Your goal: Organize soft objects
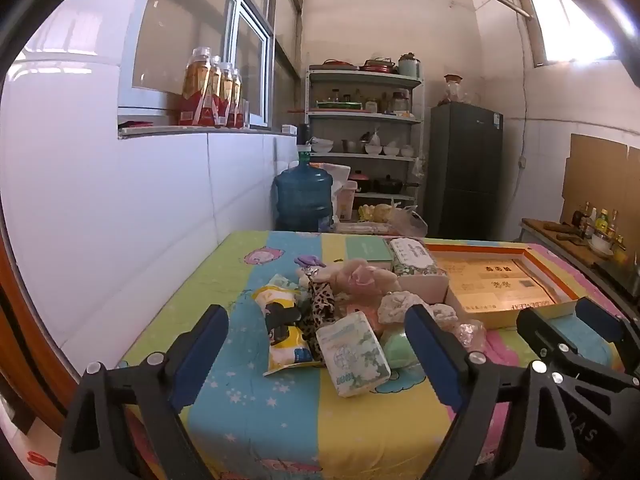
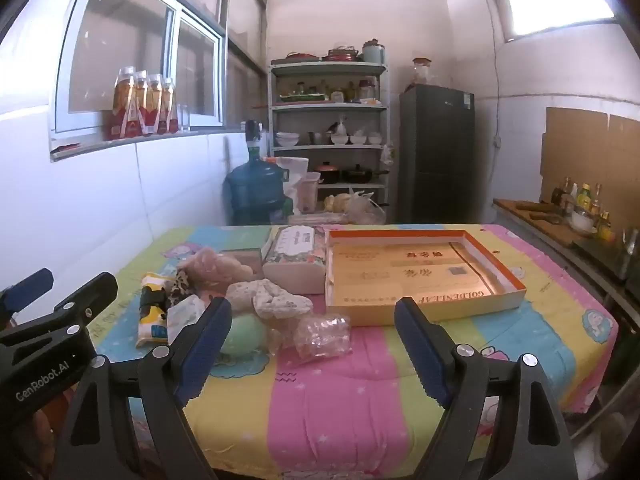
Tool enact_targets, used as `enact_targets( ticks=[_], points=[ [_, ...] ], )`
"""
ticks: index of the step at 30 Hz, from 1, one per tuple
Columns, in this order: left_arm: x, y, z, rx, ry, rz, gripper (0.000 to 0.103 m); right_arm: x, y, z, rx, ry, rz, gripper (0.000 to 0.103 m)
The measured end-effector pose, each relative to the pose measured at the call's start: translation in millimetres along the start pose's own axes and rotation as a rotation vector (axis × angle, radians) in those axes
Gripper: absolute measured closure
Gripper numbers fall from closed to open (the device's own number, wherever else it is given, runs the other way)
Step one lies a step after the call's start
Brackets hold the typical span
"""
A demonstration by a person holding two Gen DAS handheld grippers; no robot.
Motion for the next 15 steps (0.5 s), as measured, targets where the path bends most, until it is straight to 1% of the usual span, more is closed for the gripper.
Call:
enact_targets(
  ticks=[2, 3, 8, 10, 15],
  points=[
    [0.9, 1.0, 1.2, -0.001, 0.007, 0.003, 0.013, 0.1, -0.2, -0.3, 0.000, -0.003, 0.005, 0.018],
    [3.3, -6.4, 0.3, -0.004, 0.002, 0.031, 0.013, 0.3, -0.3, -0.3, -0.002, -0.003, 0.005, 0.018],
    [6.3, -2.9, 0.8, -0.002, -0.005, 0.025, 0.013, -0.4, 0.9, 2.0, -0.005, -0.002, -0.001, 0.018],
    [5.5, -7.1, -0.4, -0.004, -0.011, 0.037, 0.013, 1.1, -0.7, 4.0, -0.008, 0.000, -0.002, 0.018],
    [6.3, -6.3, 3.0, -0.003, 0.002, 0.030, 0.013, -1.3, 0.7, 5.2, -0.015, 0.007, -0.004, 0.018]
  ],
)
Point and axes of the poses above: each gripper's, at about its wrist camera, not at the fingertips, and y roughly against the way its jaws point, z to its left, x to its underside, the point moved 7 cm from there along -y, roughly the way its jaws point, and after that the axes turned 4 degrees about y, right-handed, at the moved point
